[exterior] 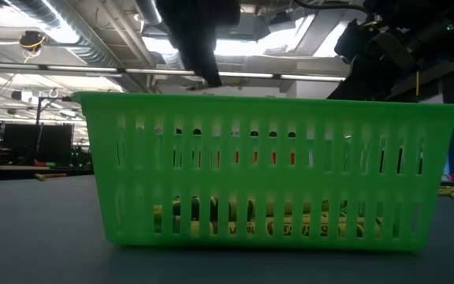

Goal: Sort crayons
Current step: Put the green crayon into the green bin

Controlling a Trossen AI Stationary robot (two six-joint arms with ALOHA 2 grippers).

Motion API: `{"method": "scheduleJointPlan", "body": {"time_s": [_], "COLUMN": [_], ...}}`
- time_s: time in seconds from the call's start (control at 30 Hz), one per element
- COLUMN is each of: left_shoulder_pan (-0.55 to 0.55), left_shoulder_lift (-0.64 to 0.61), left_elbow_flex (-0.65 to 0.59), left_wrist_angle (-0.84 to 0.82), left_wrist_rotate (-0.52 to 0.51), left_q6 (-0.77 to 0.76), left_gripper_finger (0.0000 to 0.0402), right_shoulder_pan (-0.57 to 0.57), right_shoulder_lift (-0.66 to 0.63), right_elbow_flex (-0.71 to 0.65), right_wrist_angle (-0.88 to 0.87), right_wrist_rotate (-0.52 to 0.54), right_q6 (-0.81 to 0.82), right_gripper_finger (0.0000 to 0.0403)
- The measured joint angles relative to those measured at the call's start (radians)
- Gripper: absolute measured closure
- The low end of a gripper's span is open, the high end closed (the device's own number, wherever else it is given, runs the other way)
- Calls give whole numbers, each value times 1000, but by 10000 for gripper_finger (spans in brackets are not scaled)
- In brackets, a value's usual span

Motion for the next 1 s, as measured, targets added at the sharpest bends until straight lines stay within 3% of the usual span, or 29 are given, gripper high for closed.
{"method": "scheduleJointPlan", "body": {"time_s": [0.23, 0.47, 1.0], "left_shoulder_pan": [-206, -339, -381], "left_shoulder_lift": [3, 5, 5], "left_elbow_flex": [0, -61, -307], "left_wrist_angle": [105, 292, 654], "left_wrist_rotate": [-1, -7, 18], "left_q6": [-76, -93, -101], "left_gripper_finger": [387, 387, 387], "right_shoulder_pan": [0, 0, 0], "right_shoulder_lift": [0, 0, 0], "right_elbow_flex": [0, 0, 0], "right_wrist_angle": [1, 0, 0], "right_wrist_rotate": [0, 0, 0], "right_q6": [-22, -22, -45], "right_gripper_finger": [160, 160, 160]}}
